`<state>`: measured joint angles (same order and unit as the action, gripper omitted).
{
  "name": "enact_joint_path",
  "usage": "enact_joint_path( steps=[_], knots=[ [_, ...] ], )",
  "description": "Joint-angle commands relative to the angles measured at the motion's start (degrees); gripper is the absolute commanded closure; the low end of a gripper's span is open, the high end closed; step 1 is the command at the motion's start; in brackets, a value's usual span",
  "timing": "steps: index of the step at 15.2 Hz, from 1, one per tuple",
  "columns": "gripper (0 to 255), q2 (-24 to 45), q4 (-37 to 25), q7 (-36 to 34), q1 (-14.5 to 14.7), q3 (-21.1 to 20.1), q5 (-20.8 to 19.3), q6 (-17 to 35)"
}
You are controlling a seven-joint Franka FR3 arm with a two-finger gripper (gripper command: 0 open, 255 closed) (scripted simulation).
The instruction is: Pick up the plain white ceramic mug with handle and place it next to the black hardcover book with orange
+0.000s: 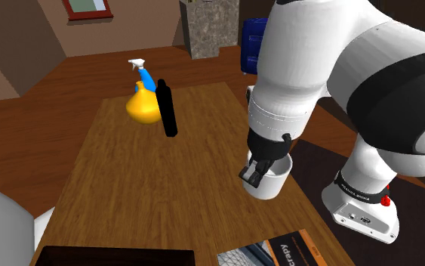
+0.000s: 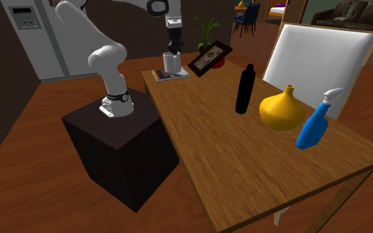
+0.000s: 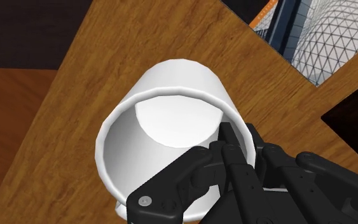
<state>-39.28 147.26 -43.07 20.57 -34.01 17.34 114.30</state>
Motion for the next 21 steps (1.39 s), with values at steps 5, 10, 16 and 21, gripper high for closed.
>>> enact_joint_path(
  steps=[5, 10, 16, 21],
  knots=[
    [255, 1.67, 3.51, -0.14, 0.01, -1.68, 0.89, 5.22],
    [255, 3.74, 6.04, -0.49, -0.17, -3.39, 1.55, 9.81],
    [255, 6.91, 8.61, -1.09, -0.72, -5.63, 2.05, 15.52],
    [255, 6.91, 8.61, -1.10, -0.72, -5.62, 2.05, 15.52]
  ],
)
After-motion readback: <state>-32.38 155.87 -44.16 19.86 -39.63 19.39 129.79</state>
